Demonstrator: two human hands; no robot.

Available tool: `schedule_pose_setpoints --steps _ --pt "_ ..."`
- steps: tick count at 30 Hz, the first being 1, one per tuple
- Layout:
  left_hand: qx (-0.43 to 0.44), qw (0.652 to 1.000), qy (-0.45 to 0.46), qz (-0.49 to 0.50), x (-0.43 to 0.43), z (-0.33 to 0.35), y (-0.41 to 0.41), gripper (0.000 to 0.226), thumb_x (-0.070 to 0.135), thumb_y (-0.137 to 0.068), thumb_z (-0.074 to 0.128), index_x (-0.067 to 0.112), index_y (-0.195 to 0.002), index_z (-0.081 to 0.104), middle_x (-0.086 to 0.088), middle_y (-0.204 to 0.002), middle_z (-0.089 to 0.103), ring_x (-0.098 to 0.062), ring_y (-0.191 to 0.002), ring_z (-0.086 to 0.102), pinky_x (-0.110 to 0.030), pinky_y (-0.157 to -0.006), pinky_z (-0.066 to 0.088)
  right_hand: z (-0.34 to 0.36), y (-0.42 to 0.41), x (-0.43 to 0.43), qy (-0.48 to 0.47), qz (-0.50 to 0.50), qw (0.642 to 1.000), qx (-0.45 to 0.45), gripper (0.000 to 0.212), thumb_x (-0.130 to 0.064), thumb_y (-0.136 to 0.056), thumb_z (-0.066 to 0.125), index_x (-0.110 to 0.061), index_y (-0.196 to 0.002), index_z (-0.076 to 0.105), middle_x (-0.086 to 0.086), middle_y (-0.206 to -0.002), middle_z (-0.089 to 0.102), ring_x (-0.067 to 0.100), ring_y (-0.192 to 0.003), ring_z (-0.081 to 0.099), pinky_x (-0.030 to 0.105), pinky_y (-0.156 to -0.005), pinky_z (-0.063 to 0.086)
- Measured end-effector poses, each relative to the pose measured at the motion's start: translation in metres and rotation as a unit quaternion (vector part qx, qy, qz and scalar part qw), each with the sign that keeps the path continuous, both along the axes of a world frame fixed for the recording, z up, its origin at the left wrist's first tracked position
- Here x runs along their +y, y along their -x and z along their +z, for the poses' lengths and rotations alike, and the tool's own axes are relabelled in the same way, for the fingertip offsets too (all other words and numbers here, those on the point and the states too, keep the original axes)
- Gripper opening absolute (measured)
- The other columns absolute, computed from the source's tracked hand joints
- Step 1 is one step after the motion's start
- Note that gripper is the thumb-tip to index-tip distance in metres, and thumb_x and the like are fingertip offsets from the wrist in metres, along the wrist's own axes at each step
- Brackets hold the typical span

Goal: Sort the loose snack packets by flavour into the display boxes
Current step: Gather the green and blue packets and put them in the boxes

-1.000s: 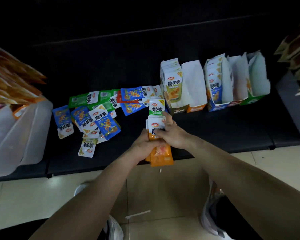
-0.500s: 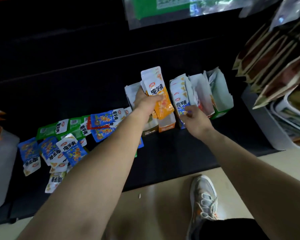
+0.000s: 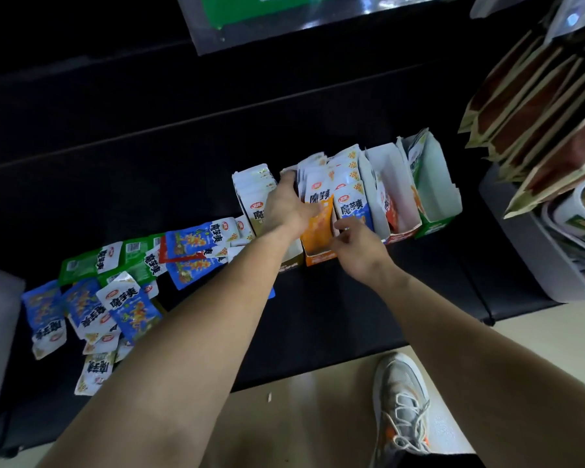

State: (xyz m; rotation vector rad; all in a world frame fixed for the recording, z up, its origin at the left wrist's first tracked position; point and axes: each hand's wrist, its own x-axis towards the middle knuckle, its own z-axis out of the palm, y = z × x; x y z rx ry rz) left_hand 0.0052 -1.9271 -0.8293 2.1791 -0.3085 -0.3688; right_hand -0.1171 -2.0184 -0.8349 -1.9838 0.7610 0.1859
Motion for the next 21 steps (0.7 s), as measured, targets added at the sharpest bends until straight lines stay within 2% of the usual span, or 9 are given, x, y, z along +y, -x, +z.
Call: schedule_pose_setpoints --steps 4,7,9,13,15,18,21 --pt "0.003 0.999 0.037 0.013 0.012 -0.004 -0.003 0.056 0.008 -0.078 0.081 0.024 -0.127 0.058 0.006 -0.125 0.064 -0.012 -0.115 0.06 -0.012 -0.081 0.045 -0.001 0.001 0.007 0.009 0.013 1.0 0.006 0.04 -0.022 -0.099 0.055 -0.017 -0.138 0.049 -0.002 -0.109 0.061 0.015 -0.093 0.058 0.028 -0.078 0.044" --pt "-0.01 0.999 0.035 0.014 0.027 0.003 -0.001 0.058 0.009 -0.082 0.078 0.024 -0.133 0.056 0.006 -0.133 0.061 -0.01 -0.123 0.056 -0.021 -0.1 0.045 0.005 0.003 0.013 0.013 0.023 1.0 0.013 0.039 -0.024 -0.1 0.056 -0.017 -0.137 0.049 -0.002 -0.108 0.059 0.016 -0.095 0.056 0.029 -0.081 0.044" --pt "-0.002 0.999 0.052 0.006 0.042 0.016 0.008 0.058 0.008 -0.085 0.075 0.021 -0.137 0.054 0.006 -0.136 0.059 -0.007 -0.124 0.055 -0.022 -0.104 0.043 0.009 0.003 0.02 0.029 0.03 0.999 0.017 0.037 -0.026 -0.099 0.057 -0.017 -0.135 0.051 -0.002 -0.108 0.059 0.017 -0.097 0.057 0.028 -0.08 0.042" --pt "0.011 0.998 0.054 -0.034 0.094 0.036 0.036 0.046 0.013 -0.087 0.073 0.024 -0.13 0.06 0.014 -0.121 0.065 0.001 -0.109 0.061 -0.02 -0.096 0.049 0.017 0.004 0.049 0.051 0.046 0.997 0.02 0.034 -0.026 -0.097 0.056 -0.017 -0.13 0.057 0.007 -0.123 0.062 0.025 -0.106 0.06 0.03 -0.083 0.045" --pt "0.035 0.997 0.042 -0.056 0.128 0.033 0.05 0.037 0.015 -0.089 0.071 0.027 -0.123 0.064 0.018 -0.111 0.068 0.005 -0.098 0.064 -0.018 -0.088 0.053 0.021 0.004 0.073 0.057 0.072 0.996 0.022 0.028 -0.024 -0.096 0.054 -0.017 -0.122 0.062 0.009 -0.12 0.064 0.029 -0.107 0.062 0.03 -0.084 0.046" --pt "0.058 0.997 0.004 -0.06 0.183 0.017 0.062 0.021 0.021 -0.089 0.072 0.032 -0.107 0.069 0.015 -0.105 0.071 0.004 -0.095 0.065 -0.021 -0.085 0.054 0.017 0.006 0.112 0.057 0.137 0.989 0.022 0.015 -0.025 -0.096 0.057 -0.018 -0.104 0.067 0.007 -0.109 0.07 0.027 -0.104 0.065 0.029 -0.079 0.046" --pt "0.072 0.995 -0.057 -0.038 0.237 -0.007 0.067 0.015 0.028 -0.089 0.072 0.03 -0.104 0.069 0.017 -0.098 0.07 0.0 -0.095 0.065 -0.026 -0.088 0.054 0.005 0.003 0.144 0.046 0.186 0.981 0.038 0.023 -0.028 -0.098 0.058 -0.019 -0.116 0.069 0.002 -0.118 0.068 0.022 -0.109 0.063 0.028 -0.085 0.047"
